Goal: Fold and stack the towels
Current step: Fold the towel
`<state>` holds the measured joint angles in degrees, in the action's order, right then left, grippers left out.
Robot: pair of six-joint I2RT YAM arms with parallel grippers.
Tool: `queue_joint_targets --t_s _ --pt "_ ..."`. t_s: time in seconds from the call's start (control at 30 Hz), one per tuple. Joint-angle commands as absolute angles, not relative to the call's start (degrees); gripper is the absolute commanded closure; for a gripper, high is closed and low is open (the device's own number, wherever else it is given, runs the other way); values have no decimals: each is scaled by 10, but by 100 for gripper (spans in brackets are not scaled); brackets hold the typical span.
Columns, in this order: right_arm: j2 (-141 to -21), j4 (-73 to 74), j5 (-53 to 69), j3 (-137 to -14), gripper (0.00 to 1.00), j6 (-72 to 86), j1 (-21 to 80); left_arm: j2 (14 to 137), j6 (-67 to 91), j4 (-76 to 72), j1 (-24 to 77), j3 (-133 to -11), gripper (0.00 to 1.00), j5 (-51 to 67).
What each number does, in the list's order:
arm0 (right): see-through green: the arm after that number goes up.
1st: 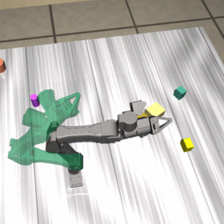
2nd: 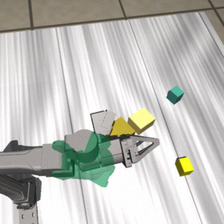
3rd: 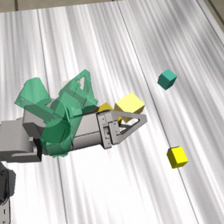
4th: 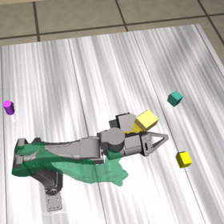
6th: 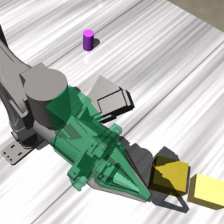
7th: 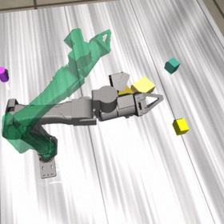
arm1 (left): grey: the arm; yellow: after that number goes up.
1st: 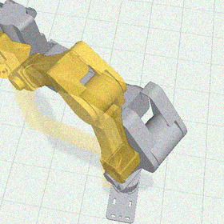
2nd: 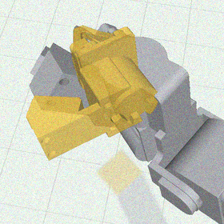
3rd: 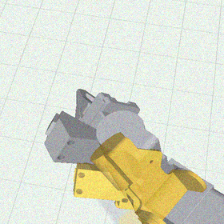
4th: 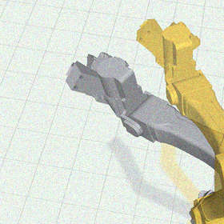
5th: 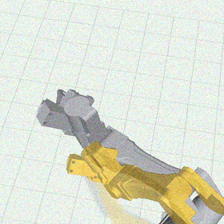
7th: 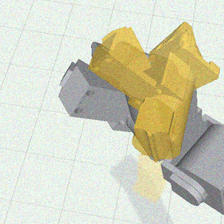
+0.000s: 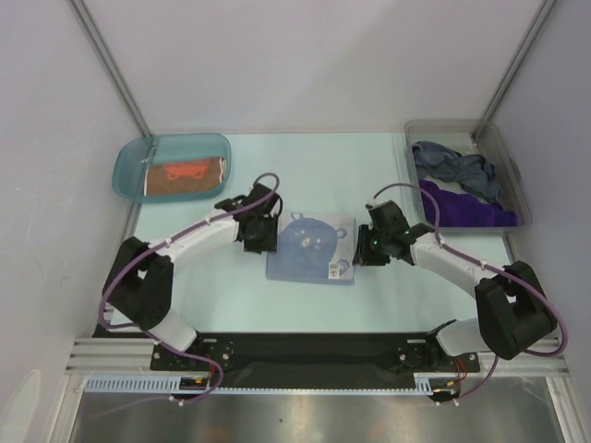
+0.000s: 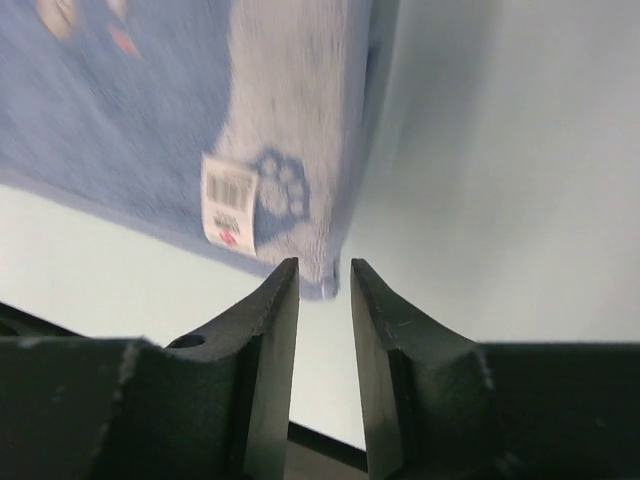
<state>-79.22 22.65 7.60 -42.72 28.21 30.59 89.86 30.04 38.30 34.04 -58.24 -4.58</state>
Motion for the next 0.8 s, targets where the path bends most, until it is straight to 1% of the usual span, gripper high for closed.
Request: queue_joint_targets --t_s 0.0,0.13,0.23,0.3,0.47,0.63,0.77 --pt "-796 224 96 -504 67 247 266 912 243 389 311 -685 53 -61" --pt "-851 207 148 -570 61 155 234 967 165 363 285 -758 47 -25" --pt "-910 218 201 -632 59 110 205 1017 99 351 262 -801 47 22" --pt "-950 234 218 -669 59 74 193 1048 62 365 250 -836 47 29" --pt "-1020 265 250 -735 57 10 148 1078 -18 347 234 -860 44 48" --pt "-1105 326 295 -802 55 -68 139 1114 -73 345 221 -873 43 69" --pt "-1134 336 328 -826 55 -112 126 1134 -101 338 214 -880 43 105"
